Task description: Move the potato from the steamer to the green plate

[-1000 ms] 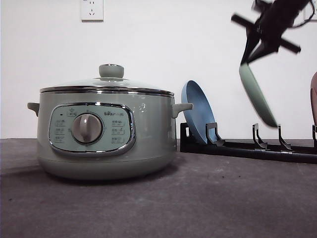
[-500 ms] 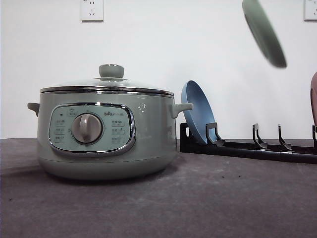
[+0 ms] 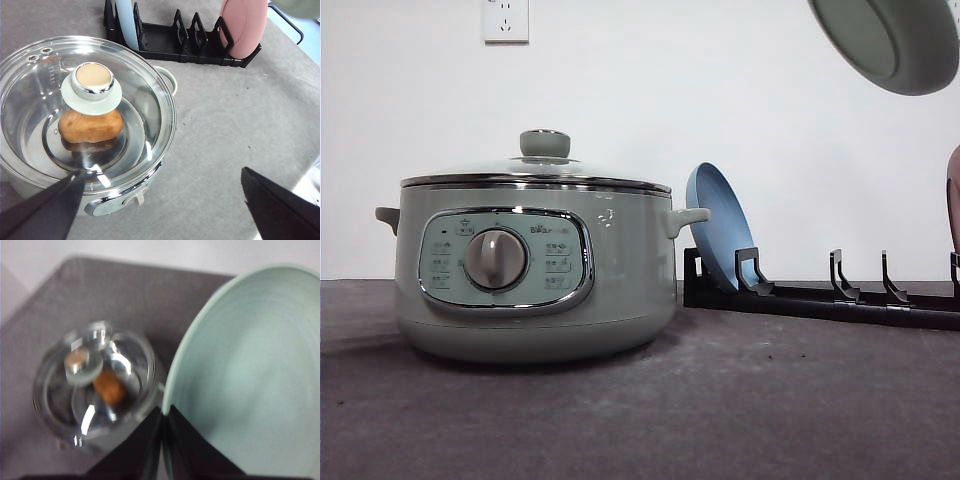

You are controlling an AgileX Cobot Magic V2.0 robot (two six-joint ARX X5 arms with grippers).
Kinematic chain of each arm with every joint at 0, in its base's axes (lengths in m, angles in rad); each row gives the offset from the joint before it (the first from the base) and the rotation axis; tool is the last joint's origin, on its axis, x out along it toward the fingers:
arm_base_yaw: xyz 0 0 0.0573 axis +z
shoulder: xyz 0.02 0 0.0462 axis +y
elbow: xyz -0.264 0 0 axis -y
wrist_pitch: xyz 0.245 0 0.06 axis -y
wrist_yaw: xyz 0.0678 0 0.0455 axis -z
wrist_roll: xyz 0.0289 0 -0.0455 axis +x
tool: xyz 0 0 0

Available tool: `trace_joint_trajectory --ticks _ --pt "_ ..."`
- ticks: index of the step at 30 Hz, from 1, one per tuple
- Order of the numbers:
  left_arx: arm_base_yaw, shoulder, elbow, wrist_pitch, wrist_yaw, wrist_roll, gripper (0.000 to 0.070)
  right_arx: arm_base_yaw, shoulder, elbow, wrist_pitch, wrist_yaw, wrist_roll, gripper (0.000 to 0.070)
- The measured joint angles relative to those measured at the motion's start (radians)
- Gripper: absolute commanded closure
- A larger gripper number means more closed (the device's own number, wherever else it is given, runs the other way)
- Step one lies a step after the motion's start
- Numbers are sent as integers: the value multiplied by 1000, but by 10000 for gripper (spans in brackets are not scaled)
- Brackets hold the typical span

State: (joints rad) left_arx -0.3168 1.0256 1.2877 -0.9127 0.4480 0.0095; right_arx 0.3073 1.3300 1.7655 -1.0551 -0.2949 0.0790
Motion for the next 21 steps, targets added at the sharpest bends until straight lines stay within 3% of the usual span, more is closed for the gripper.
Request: trace_joint_trajectory --ticks 7,21 --pt "0 0 0 0 0 0 66 175 -123 -149 -28 120 -29 696" --pt "0 0 0 2 0 0 65 379 -353 -665 65 273 -41 696"
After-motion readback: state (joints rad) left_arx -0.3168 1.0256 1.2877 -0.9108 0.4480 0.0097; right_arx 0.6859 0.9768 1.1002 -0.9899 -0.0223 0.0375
